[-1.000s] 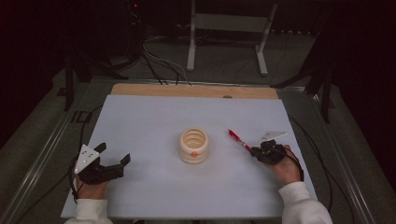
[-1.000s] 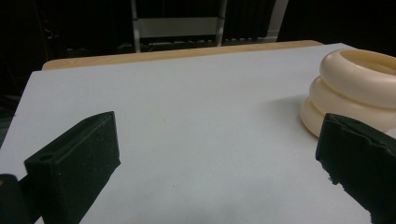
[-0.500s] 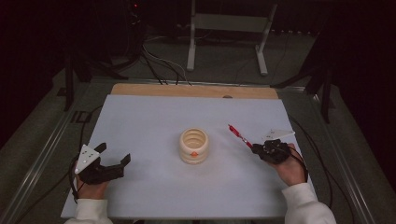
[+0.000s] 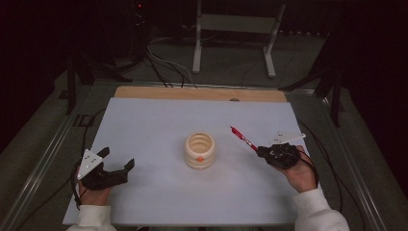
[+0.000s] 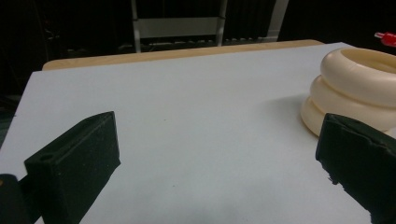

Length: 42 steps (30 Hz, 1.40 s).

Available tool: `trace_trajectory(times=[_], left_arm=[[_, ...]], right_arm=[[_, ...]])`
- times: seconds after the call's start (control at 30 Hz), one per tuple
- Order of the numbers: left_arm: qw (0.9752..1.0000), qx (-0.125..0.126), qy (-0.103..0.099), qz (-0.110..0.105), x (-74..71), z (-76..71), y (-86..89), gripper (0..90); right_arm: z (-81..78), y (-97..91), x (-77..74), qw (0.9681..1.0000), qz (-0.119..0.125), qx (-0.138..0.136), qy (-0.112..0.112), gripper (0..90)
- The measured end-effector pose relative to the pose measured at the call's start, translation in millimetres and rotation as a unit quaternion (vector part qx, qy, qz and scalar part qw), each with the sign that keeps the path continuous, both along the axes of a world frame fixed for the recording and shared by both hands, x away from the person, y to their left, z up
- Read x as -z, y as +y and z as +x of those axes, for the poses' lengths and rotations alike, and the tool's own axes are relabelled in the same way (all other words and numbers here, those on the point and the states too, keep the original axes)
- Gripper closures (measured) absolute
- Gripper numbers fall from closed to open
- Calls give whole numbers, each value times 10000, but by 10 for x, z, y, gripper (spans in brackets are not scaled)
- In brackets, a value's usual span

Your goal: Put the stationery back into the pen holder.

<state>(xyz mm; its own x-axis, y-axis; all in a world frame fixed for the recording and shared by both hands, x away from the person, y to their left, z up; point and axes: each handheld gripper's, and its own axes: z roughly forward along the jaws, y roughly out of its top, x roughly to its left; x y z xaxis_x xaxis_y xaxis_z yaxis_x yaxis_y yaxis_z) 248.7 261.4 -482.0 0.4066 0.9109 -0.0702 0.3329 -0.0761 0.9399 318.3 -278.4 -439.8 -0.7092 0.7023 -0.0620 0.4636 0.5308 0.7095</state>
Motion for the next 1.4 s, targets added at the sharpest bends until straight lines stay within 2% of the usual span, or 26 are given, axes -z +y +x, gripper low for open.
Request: trace_trajectory(times=[0.17,0.7,0.97,1.3,1.4], left_arm=[[10000,-8,-2,5,1,-1,2,3],[10000,10,-2,24,-5,-3,-11,3],[10000,20,23,62,1,4,-15,3],[10000,10,24,47,0,2,-14,3],[10000,10,31,60,1,4,-14,3]], right_arm=[[-28,20,-76,10000,68,-59,-20,812],[-121,149,-296,9993,-35,-340,-150,812],[-119,227,-393,9987,86,-440,-234,811],[-102,385,-454,9977,121,-605,-268,811],[-85,518,-469,9971,129,-713,-245,810]])
